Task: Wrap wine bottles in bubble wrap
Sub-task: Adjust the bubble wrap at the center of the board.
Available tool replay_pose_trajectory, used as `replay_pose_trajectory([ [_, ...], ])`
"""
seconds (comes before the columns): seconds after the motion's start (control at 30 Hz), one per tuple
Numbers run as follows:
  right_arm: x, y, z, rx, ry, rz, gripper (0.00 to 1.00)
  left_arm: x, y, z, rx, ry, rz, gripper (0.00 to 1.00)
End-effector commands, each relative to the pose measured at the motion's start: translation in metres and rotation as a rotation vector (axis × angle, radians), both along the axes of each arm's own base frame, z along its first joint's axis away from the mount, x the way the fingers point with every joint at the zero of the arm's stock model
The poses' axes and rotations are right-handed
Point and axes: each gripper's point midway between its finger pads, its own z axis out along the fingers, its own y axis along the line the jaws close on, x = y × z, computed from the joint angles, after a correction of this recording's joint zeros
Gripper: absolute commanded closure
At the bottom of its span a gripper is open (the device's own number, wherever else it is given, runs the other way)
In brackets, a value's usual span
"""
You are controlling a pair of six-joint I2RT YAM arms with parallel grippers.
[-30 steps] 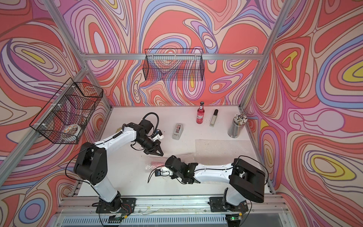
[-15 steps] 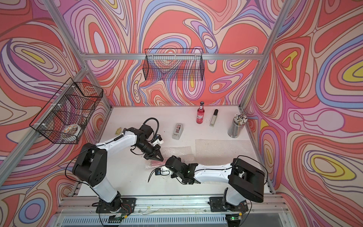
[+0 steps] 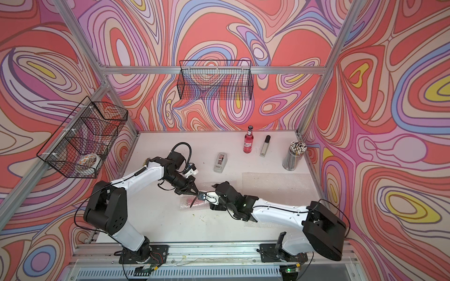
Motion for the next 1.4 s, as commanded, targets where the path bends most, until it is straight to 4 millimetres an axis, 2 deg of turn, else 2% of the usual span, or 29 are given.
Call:
replay_pose_trajectory([
  [0.0,0.007,0.003,0.021,0.152,0.133,-0.023,0.1,0.003,0.012,0.022,0.02,-0.061,0.002,1.0],
  [0.07,0.01,0.003,0.025,0.177,0.236,0.004,0.02,0.005,0.02,0.028,0.027,-0.076,0.022,1.0],
  [0.3,0.035,-0.006,0.016,0.203,0.552,0.123,0.02,0.0,0.039,0.045,0.044,-0.124,0.066,1.0],
  [0.5,0.064,-0.003,-0.029,0.064,0.83,0.107,0.02,-0.007,0.046,0.048,0.052,-0.136,0.072,1.0],
  [0.6,0.081,0.008,-0.045,0.056,0.899,0.114,0.02,-0.008,0.049,0.047,0.051,-0.134,0.077,1.0],
  [0.7,0.09,0.015,-0.061,0.025,0.945,0.131,0.02,-0.009,0.05,0.044,0.052,-0.13,0.076,1.0],
  [0.93,0.096,0.016,-0.098,-0.059,1.035,0.135,0.02,-0.009,0.053,0.043,0.053,-0.123,0.066,1.0],
  [1.17,0.078,0.017,-0.107,-0.066,1.16,0.192,0.02,-0.009,0.054,0.043,0.058,-0.127,0.06,1.0],
  [1.37,0.059,0.02,-0.101,-0.034,1.265,0.253,0.02,-0.008,0.053,0.042,0.059,-0.121,0.057,1.0],
])
